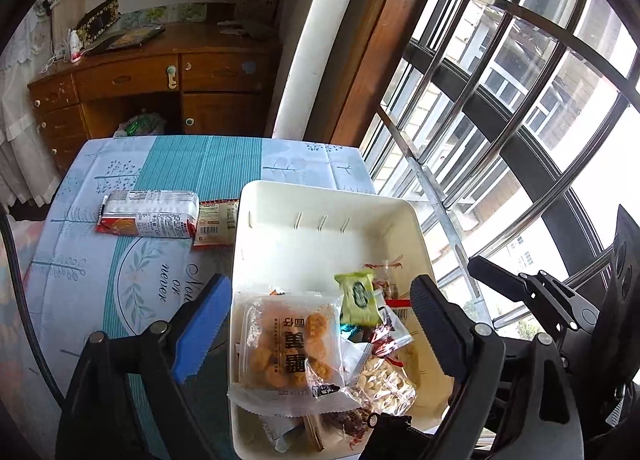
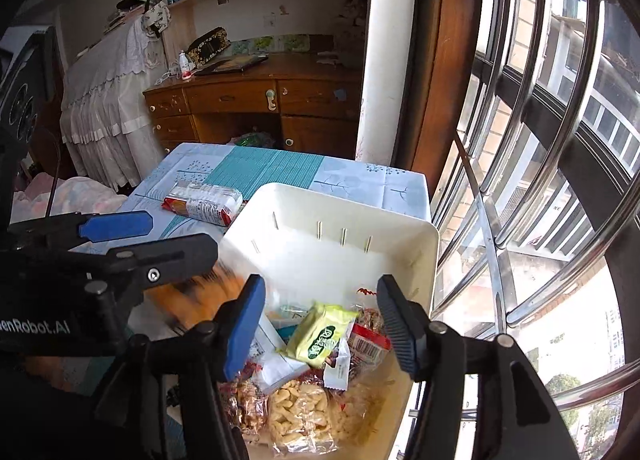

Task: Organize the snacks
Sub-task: 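Lower both packs into the cream tray and open both tools, then withdraw both tools from the tray back over the table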

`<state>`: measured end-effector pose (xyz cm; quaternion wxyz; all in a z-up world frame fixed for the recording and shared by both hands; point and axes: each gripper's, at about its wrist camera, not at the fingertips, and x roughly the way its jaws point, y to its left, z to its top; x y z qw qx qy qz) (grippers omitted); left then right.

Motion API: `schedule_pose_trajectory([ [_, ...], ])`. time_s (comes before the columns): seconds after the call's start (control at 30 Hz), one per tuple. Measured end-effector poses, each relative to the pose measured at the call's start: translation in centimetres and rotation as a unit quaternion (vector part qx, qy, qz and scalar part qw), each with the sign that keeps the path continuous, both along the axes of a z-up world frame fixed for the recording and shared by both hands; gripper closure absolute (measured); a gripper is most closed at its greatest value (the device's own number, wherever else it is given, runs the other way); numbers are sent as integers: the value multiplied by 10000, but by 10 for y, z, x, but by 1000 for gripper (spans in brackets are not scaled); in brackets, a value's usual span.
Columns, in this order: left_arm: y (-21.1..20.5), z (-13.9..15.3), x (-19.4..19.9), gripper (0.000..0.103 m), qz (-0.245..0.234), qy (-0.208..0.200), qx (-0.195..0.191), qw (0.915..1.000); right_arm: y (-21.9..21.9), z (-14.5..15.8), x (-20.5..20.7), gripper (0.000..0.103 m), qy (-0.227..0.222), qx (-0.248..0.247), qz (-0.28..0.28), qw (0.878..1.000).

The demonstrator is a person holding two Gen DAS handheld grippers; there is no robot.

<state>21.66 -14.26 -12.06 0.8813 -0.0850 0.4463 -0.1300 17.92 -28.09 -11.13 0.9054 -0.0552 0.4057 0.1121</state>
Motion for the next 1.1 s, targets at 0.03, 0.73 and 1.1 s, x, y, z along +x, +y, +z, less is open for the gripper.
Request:
schedule_pose_trajectory([
  [0.03, 1, 1, 0, 11, 44, -9, 18, 10000, -1, 0, 0, 39, -9, 19, -9, 10000],
  [0.73, 84, 22, -1, 11, 1311, 293, 126, 9909, 18, -2, -15, 31, 133, 434, 10, 9990],
  [1.1, 136, 41, 19, 11, 1541, 312, 422, 9867, 51, -2, -16, 31, 186, 522, 102, 9984],
])
